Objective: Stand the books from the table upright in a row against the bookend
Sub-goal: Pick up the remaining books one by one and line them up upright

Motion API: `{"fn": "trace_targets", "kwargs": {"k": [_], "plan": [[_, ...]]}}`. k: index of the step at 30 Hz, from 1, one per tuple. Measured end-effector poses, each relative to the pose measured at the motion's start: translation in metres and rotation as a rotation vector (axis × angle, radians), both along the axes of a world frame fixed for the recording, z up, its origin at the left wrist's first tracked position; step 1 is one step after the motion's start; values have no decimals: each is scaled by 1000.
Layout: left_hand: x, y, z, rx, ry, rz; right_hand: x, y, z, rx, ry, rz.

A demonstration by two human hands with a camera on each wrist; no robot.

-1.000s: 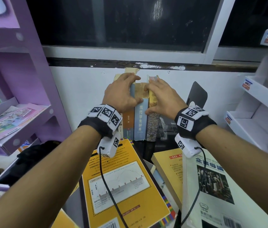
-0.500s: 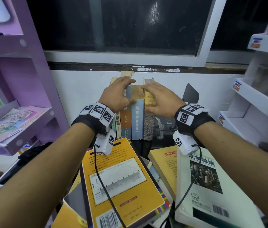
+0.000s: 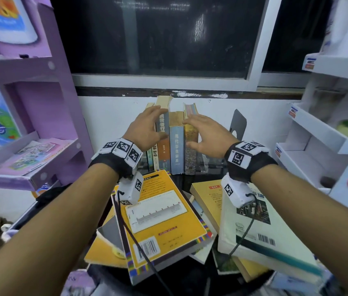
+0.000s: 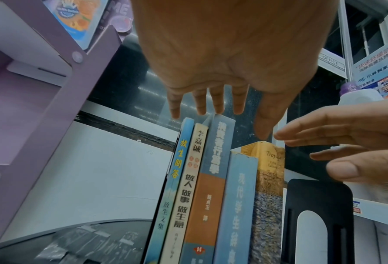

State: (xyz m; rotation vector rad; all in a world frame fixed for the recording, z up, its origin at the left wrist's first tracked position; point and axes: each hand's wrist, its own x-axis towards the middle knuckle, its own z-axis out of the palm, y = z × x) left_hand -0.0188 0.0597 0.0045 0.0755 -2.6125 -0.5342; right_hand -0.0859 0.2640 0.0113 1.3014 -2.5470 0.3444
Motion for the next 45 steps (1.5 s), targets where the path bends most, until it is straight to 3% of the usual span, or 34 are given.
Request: {"fn": "trace_targets", "kwargs": {"k": [4, 11, 23, 33, 39, 45], "plan": [[26, 1, -8, 17, -16, 8, 21, -2, -6, 2, -54, 4], [70, -3, -29, 85, -122, 52, 56, -12, -22, 161, -387, -36], [107, -12, -77, 368, -465, 136, 91, -26, -54, 294, -654, -109], [106, -19, -102, 434, -581, 367, 92, -32, -67, 291, -676, -202], [104, -27, -104, 621, -602, 393, 92, -33, -65, 350, -653, -190], [106, -25, -105, 625, -562, 397, 97, -31, -64, 316, -636, -194]]}}
